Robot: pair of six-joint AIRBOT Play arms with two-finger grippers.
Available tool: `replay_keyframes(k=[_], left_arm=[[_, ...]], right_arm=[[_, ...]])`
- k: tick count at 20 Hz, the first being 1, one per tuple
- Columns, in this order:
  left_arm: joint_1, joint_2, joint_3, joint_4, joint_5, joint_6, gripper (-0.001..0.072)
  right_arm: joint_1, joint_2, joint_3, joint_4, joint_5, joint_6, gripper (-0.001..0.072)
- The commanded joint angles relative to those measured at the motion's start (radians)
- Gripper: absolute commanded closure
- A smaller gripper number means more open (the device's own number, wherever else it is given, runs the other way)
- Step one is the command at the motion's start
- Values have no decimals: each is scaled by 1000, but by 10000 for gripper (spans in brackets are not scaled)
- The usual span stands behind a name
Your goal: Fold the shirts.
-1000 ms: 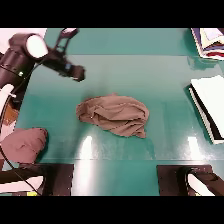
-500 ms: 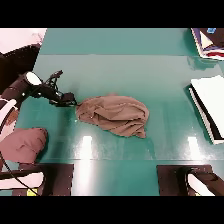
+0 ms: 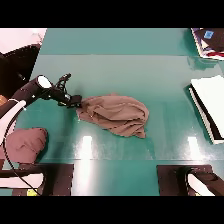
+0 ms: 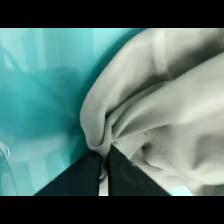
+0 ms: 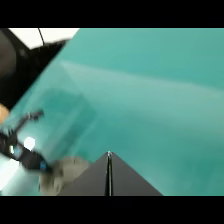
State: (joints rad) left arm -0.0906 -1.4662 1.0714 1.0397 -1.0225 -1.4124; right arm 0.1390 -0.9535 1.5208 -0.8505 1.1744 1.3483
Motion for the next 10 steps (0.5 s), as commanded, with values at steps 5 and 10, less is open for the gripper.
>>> replay_keyframes(k=[5,10], left_arm=[[24,1,192,7,-117,26,677],[24,0,198,7,-120,26,677]], right_arm=[[-3,68,-335,-284,155,193,693],[-3,39,-834,-154,-18,211,187]])
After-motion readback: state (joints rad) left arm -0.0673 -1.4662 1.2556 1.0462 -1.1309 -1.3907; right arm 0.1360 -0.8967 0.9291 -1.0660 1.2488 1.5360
